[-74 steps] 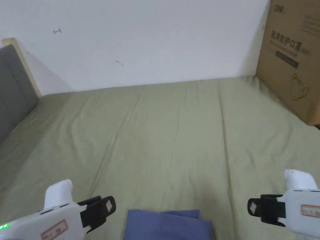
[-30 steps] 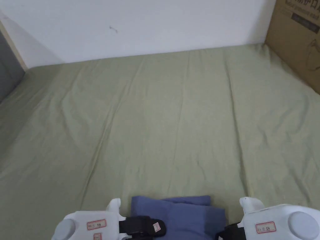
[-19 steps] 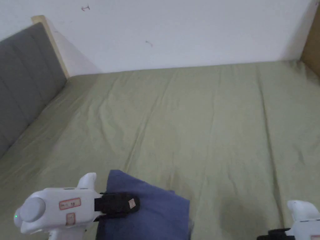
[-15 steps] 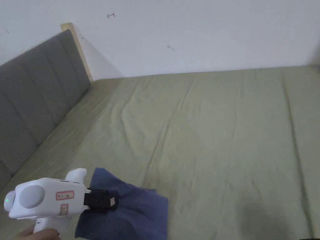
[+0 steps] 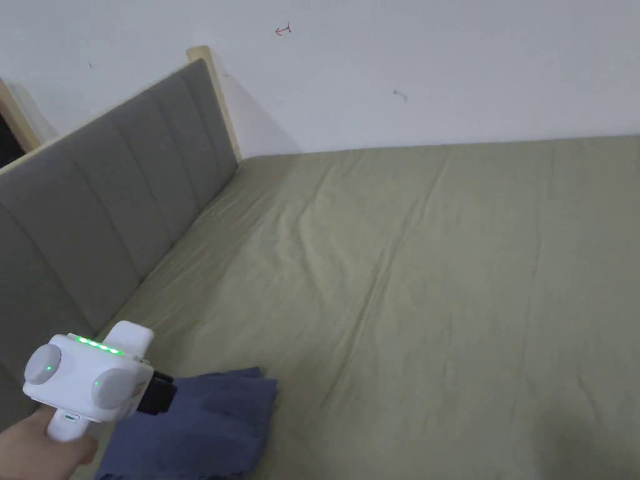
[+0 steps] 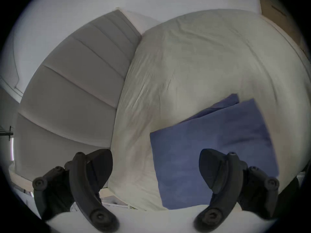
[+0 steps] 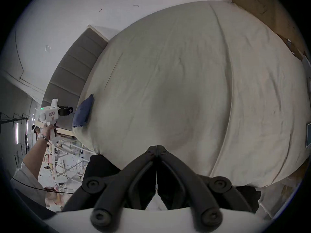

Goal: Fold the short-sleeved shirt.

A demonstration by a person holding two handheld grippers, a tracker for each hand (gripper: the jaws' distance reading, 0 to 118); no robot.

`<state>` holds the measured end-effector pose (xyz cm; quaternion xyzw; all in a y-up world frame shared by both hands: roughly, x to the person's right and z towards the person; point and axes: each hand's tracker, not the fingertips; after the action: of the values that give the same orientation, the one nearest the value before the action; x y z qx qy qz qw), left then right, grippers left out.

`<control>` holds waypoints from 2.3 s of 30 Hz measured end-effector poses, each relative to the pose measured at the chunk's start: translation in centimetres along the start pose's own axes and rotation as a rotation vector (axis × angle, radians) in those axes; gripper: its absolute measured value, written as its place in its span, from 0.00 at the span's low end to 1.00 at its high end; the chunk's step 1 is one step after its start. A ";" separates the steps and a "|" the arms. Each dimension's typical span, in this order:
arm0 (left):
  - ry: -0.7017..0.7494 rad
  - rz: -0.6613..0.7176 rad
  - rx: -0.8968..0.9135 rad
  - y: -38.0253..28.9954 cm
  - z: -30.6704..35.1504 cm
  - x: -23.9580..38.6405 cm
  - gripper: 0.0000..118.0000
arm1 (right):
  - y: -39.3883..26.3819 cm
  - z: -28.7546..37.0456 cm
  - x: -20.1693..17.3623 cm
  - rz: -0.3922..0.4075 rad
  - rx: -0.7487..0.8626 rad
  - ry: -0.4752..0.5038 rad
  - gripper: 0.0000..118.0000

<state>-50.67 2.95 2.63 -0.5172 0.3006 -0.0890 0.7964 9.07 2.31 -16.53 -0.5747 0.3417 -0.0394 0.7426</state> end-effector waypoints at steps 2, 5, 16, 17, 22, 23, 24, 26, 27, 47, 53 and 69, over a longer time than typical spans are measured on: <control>-0.073 0.052 0.024 0.1 1.4 1.2 0.91 | 0.1 0.2 -0.2 0.016 0.009 -0.011 0.00; -0.263 0.107 0.061 0.5 4.4 4.5 0.91 | 0.2 0.6 -0.4 0.031 0.019 -0.012 0.00; -0.724 0.266 0.309 5.9 16.3 20.5 0.00 | 2.3 6.1 -3.2 0.139 0.171 -0.079 0.00; -0.710 0.280 0.362 6.4 17.8 21.4 0.00 | 2.7 7.1 -3.6 0.153 0.214 -0.088 0.00; -0.457 0.306 0.668 6.7 24.4 23.1 0.00 | 3.8 11.6 -6.0 0.238 0.537 -0.141 0.00; -0.386 0.312 0.739 6.5 25.6 23.4 0.00 | 3.7 12.2 -6.4 0.276 0.624 -0.154 0.00; -0.354 0.327 0.787 6.3 26.4 23.3 0.00 | 3.5 12.7 -6.9 0.300 0.706 -0.191 0.00; -0.337 0.385 0.842 5.8 27.7 23.0 0.00 | 2.6 13.6 -7.7 0.333 0.875 -0.285 0.00; -0.331 0.401 0.853 5.8 28.3 23.0 0.00 | 2.3 14.0 -7.9 0.323 0.933 -0.310 0.00; -0.278 0.428 0.960 3.3 31.4 24.0 0.99 | 1.3 14.6 -9.1 0.336 1.073 -0.359 1.00; -0.287 0.476 0.947 3.5 31.2 22.9 0.99 | 1.7 14.4 -8.8 0.326 1.070 -0.341 1.00; -0.282 0.444 0.917 3.8 30.6 22.3 0.98 | 1.8 14.8 -9.2 0.335 1.083 -0.346 1.00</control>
<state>-15.98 18.15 -0.63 -0.0464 0.2230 0.0302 0.9732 9.65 19.33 -12.33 -0.0500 0.2329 0.0039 0.9712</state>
